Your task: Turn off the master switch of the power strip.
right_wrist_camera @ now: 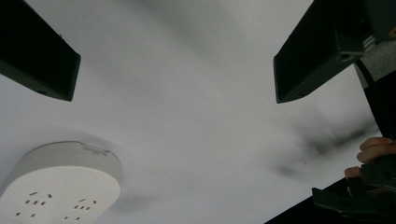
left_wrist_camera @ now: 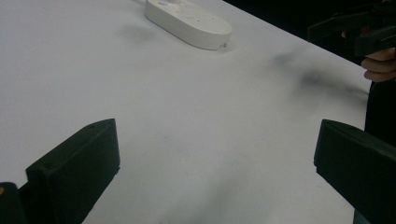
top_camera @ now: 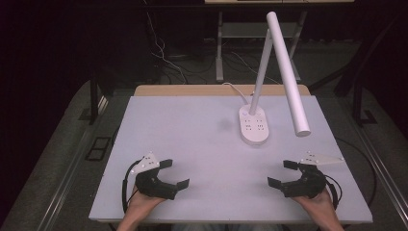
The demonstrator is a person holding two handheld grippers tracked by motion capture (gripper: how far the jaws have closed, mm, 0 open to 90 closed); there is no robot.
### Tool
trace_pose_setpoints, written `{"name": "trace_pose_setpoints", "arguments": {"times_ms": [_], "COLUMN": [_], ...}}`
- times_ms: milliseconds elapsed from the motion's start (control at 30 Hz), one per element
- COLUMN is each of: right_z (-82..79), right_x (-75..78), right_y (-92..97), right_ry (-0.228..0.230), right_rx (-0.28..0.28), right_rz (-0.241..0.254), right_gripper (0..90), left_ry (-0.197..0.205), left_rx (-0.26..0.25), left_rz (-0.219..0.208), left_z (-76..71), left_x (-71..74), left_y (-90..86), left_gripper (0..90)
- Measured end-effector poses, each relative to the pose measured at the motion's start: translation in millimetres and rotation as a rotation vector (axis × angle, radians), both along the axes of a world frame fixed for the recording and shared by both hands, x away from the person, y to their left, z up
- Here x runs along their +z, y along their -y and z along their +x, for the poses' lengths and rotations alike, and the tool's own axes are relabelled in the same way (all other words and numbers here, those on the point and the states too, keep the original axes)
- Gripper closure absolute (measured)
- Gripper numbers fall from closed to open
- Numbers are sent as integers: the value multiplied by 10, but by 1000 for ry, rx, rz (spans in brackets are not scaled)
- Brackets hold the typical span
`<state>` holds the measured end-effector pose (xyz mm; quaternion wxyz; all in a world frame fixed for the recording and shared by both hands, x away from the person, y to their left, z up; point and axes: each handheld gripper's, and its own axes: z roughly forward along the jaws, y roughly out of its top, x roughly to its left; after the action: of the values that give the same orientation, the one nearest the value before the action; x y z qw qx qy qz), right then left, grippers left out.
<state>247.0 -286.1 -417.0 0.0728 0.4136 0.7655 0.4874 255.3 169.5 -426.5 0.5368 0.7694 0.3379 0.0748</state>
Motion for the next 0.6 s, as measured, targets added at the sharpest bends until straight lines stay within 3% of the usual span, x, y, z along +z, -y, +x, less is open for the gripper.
{"name": "trace_pose_setpoints", "arguments": {"times_ms": [600], "right_z": [-4], "right_x": [-11], "right_y": [13], "right_ry": [-3], "right_rx": [10], "right_rz": [-23], "right_gripper": [0], "left_ry": [-8], "left_rx": [-7], "left_rz": [-1], "left_z": [-1], "left_x": [-5], "left_y": [18], "left_gripper": [0]}}
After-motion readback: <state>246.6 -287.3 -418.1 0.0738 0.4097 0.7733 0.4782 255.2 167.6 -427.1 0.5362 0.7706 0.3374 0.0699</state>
